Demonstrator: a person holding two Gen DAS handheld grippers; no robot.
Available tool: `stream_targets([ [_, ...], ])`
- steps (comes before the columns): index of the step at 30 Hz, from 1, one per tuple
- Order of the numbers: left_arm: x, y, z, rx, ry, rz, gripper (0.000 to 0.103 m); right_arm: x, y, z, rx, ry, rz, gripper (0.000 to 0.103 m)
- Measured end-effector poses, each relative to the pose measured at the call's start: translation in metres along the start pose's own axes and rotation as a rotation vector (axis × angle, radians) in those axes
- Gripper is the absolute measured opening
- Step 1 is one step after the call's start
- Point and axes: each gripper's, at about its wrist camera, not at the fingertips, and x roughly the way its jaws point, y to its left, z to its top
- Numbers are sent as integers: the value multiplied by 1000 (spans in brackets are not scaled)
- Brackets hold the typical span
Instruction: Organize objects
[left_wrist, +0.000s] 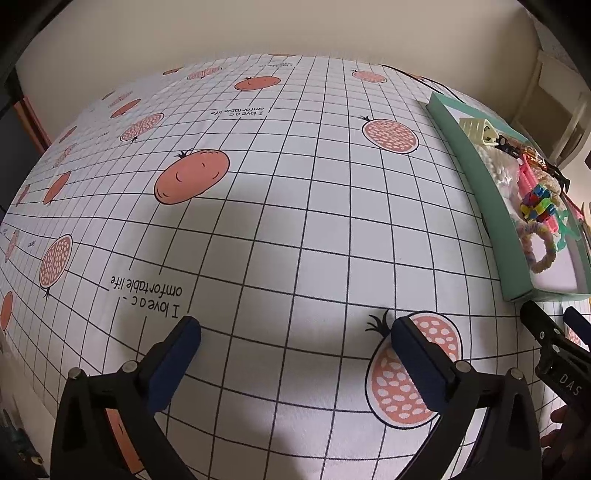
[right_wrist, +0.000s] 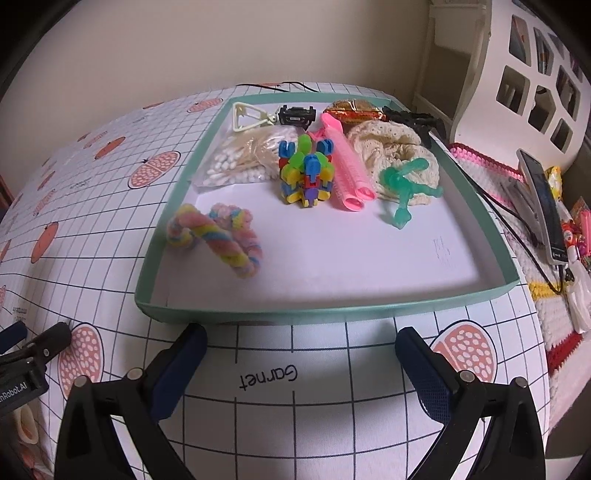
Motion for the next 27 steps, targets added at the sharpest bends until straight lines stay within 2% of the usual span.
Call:
stream_targets([
  [27,0,-3,-1,8,11,-3,103,-4,-1,-1,9,7,5,103],
])
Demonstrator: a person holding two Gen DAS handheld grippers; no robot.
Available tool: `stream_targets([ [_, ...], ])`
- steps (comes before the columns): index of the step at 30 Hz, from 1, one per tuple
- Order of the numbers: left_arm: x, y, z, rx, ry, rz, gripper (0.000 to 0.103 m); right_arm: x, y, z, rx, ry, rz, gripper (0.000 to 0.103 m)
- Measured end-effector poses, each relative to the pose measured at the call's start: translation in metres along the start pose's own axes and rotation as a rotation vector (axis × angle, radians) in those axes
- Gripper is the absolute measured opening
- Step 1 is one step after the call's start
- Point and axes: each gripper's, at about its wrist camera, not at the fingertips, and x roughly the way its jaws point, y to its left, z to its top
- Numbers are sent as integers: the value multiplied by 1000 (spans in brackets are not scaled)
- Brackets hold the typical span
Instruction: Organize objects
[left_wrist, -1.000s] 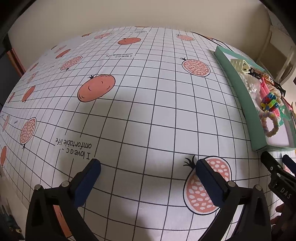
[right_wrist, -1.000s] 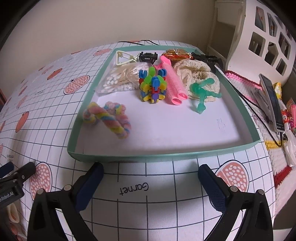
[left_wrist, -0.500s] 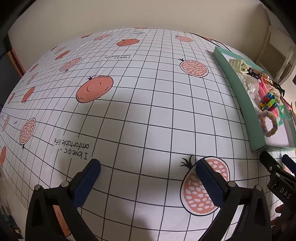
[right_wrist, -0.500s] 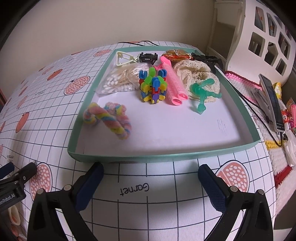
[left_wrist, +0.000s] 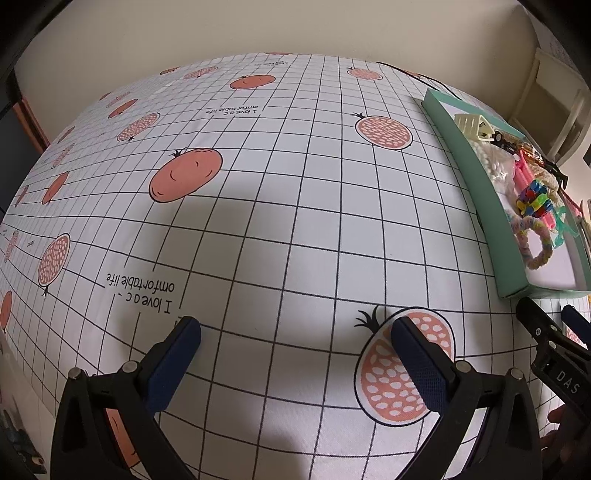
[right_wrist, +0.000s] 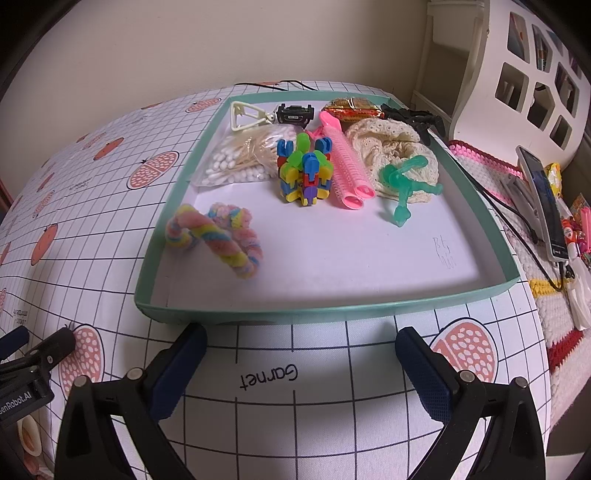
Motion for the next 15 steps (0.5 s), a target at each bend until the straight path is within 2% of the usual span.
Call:
stream_targets([
  [15,-1,0,0,0,1,0,103,-1,-2,1,-1,1,1,103],
])
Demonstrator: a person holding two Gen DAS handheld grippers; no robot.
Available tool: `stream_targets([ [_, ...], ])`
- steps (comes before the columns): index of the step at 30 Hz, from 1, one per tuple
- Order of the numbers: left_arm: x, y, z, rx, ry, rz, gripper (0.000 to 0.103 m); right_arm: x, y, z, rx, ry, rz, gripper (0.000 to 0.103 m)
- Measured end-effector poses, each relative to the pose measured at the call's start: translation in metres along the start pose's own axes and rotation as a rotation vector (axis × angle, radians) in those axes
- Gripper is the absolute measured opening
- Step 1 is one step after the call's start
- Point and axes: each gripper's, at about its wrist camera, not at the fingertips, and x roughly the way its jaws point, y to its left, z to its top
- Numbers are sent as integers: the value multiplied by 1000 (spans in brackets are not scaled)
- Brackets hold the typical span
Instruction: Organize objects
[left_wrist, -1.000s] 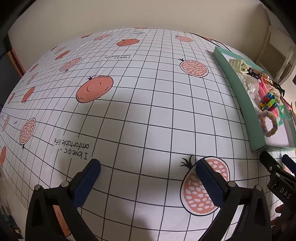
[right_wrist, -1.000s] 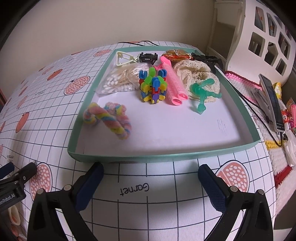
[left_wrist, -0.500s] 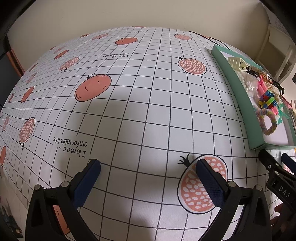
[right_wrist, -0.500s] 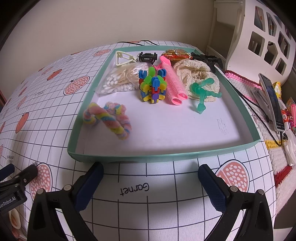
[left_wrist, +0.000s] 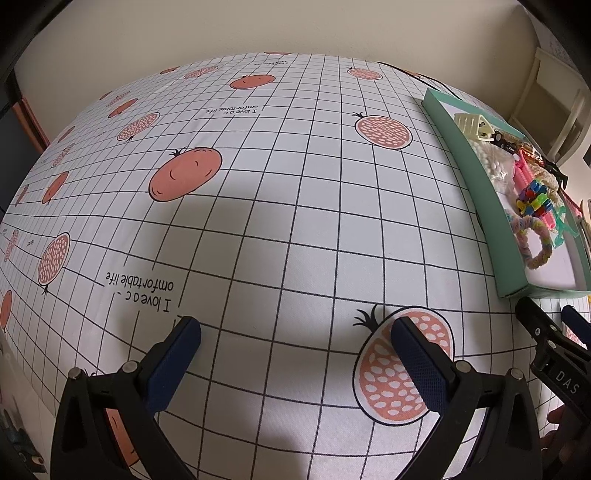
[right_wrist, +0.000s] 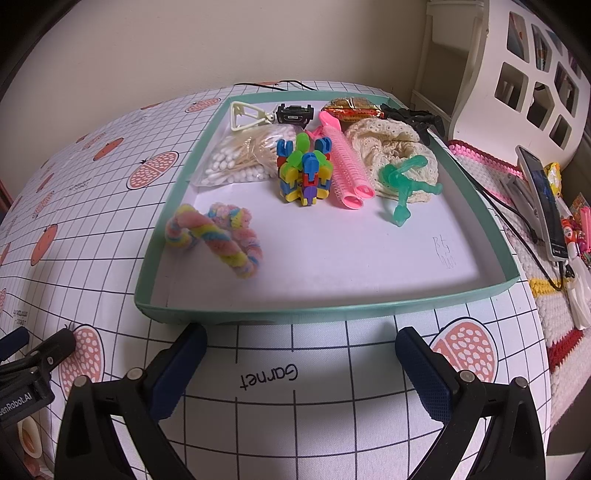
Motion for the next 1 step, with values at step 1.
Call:
stream_targets([
  [1,0,0,0,-1,1,0,103,0,0,0,0,0,0,103],
])
